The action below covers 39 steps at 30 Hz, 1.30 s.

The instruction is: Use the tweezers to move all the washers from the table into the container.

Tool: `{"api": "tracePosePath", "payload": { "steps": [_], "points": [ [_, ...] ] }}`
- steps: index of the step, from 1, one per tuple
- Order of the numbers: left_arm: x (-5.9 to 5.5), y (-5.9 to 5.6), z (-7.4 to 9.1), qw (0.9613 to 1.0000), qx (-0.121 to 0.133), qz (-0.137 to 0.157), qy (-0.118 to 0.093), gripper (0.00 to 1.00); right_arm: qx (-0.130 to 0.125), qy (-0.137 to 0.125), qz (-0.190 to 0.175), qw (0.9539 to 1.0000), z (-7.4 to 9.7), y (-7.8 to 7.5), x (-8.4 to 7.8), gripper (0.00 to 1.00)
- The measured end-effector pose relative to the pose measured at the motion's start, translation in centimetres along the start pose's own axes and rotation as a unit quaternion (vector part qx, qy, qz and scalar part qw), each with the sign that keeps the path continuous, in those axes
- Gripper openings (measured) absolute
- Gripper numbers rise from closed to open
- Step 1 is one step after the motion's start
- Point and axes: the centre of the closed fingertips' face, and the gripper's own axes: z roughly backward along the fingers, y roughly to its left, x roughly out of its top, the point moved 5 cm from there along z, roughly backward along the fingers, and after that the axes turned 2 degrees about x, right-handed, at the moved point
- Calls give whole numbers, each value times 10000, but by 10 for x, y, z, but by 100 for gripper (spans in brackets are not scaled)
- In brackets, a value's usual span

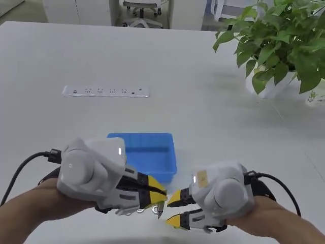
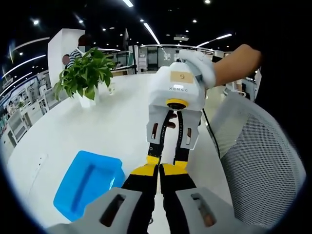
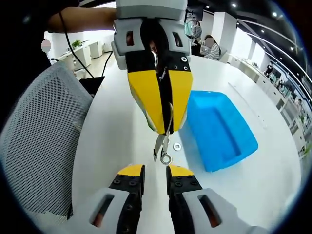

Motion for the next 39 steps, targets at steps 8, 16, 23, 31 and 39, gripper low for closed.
{"api": "tracePosePath", "payload": {
  "steps": [8, 16, 23, 31, 39],
  "points": [
    [0, 5, -1, 10000, 5, 26, -39, 6, -8, 19, -42, 10000, 1, 1, -3, 19],
    [-3, 10, 0, 10000, -40, 23, 16, 6, 1, 47, -41, 10000, 0, 2, -3, 19],
    [-3, 12, 0, 10000, -69, 46, -15, 6, -6, 38, -46, 10000, -1, 0, -2, 19],
    [-3, 12, 0, 9999, -131, 106, -34, 6, -77, 9, -45, 10000, -2, -4, 1, 19],
    [-4, 11, 0, 9998, -149, 101, -29, 6, -140, -53, -16, 9999, -5, -9, 7, 19]
  ]
}}
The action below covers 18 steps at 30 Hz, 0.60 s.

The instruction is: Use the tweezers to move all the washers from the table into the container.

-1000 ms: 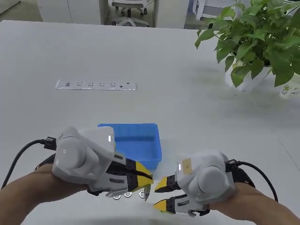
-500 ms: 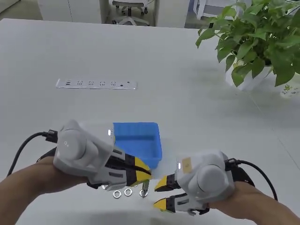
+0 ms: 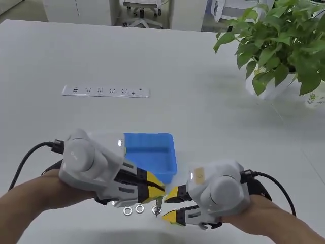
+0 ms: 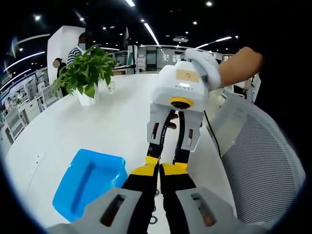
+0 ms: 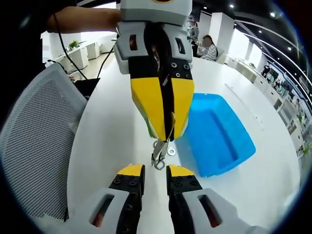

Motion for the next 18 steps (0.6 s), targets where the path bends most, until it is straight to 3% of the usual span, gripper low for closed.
{"api": "tracePosePath", "payload": {
  "steps": [18],
  "points": [
    [-1, -1, 0, 10000, -85, -27, -1, 6, 204, -10, 203, 9996, -11, -4, 5, 15]
  ]
}}
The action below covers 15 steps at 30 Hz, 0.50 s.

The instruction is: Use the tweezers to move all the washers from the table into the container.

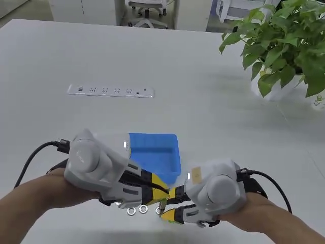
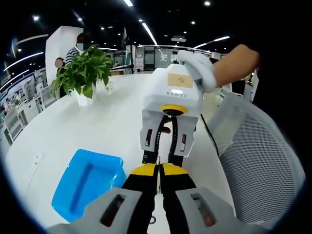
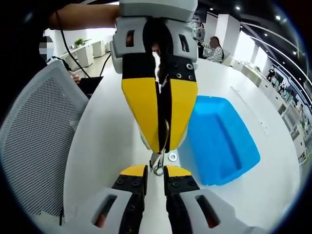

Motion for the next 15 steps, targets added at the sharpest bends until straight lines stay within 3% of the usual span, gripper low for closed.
{"api": "tracePosePath", "payload": {
  "steps": [9, 15],
  "points": [
    [0, 0, 0, 10000, -29, 13, 25, 6, 143, 86, 162, 9997, -5, 0, 1, 12],
    [0, -1, 1, 10000, -39, 39, 25, 6, 179, 94, 61, 9998, -6, 0, 0, 10]
  ]
}}
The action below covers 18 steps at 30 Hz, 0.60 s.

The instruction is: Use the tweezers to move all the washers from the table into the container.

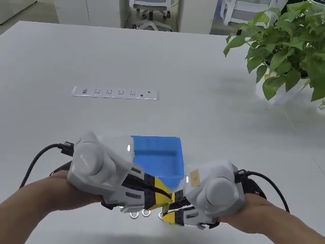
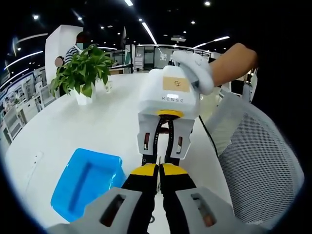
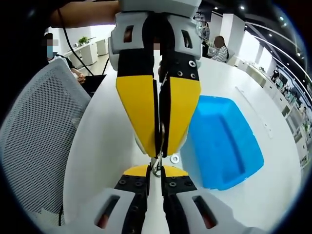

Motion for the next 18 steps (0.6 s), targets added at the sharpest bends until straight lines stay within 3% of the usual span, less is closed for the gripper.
{"api": "tracePosePath", "payload": {
  "steps": [18],
  "points": [
    [1, -1, 2, 9999, 75, -51, 42, 9, -29, 42, -92, 9999, 1, 1, 2, 9]
  ]
}}
